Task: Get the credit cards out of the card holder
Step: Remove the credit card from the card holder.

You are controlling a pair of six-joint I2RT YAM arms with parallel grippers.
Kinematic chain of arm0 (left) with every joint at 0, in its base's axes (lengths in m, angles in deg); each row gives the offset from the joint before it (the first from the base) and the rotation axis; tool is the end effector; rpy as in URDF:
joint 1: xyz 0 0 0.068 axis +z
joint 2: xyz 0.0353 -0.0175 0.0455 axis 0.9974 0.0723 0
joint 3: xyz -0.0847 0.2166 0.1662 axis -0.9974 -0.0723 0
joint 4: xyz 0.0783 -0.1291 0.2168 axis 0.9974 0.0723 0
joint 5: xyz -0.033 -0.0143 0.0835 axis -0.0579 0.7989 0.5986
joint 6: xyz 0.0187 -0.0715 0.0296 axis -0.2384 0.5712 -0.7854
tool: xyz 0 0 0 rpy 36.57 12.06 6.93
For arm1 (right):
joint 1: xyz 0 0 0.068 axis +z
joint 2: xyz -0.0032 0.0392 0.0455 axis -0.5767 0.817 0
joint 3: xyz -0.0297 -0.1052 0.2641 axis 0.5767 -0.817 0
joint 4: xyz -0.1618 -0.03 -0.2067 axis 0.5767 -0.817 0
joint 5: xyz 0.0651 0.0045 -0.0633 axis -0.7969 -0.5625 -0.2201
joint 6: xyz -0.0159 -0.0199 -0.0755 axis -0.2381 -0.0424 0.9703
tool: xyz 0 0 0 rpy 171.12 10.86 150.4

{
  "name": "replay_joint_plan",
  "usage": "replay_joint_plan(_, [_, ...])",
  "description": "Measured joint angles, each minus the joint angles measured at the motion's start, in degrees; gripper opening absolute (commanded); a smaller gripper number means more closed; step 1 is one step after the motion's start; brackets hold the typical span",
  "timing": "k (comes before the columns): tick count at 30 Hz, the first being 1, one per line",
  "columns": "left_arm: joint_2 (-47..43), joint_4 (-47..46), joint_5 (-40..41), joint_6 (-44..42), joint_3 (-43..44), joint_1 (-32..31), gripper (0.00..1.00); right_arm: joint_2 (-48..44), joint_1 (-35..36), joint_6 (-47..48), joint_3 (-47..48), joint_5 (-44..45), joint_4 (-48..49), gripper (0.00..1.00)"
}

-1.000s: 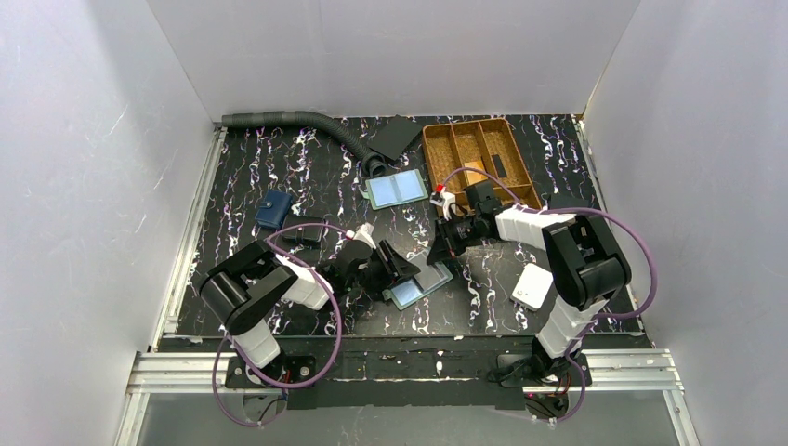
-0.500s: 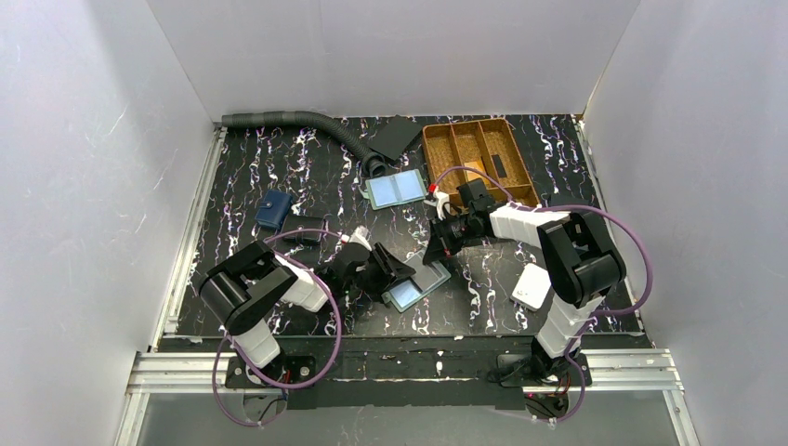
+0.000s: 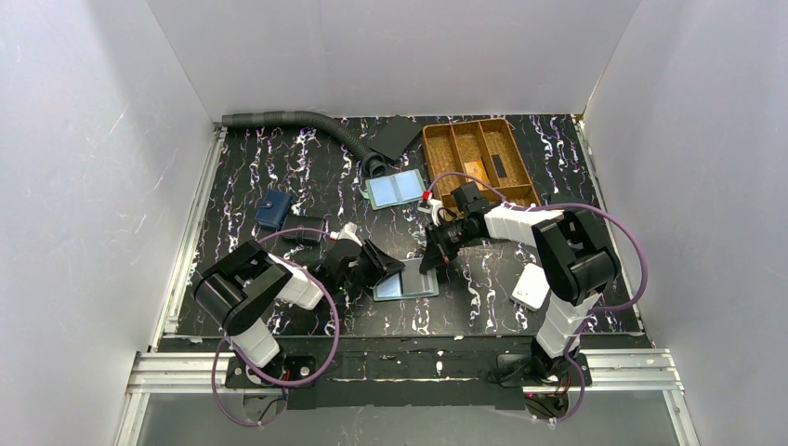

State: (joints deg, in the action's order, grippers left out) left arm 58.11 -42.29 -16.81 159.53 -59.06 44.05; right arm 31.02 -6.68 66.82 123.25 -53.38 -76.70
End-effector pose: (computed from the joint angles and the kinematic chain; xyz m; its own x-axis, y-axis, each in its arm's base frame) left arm 0.2248 -0.2099 0.1188 -0.7767 -0.5924 -0.2141 -0.0703 0.4193 -0.9051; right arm 0.2857 0.2129 0.1362 -0.7340 -0.4461 -0.5121 -0.6755 0.4006 0.6191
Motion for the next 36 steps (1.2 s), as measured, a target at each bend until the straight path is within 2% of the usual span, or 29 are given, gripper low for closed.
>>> replay_joint_plan(4, [0.24,-0.09,-0.57,-0.42,0.00,0.22,0.27,0.00,-0.02,-0.22,0.00,0.20,-0.22,0.10])
replay_joint_plan(8, [0.24,-0.13,-2.12,-1.55,0.00,0.55,0.31,0.00,-0.59,-0.57,0.00,0.09,-0.20,0.12])
replay_joint_plan(18, [0.24,-0.22,-7.32,-4.50,-0.22,1.18,0.32,-0.07,-1.90,-2.36,-0.70,-1.44,1.51,0.12])
replay_joint_plan(27, [0.26,-0.24,-8.76,-5.11,-0.24,1.20,0.32,-1.55,-1.90,-4.28,-2.08,-3.48,3.87,0.12])
replay_joint_plan(36, [0.46,-0.26,-8.94,-5.09,-0.24,1.20,0.31,-1.49,-1.90,-5.07,-2.10,-1.88,4.09,0.12])
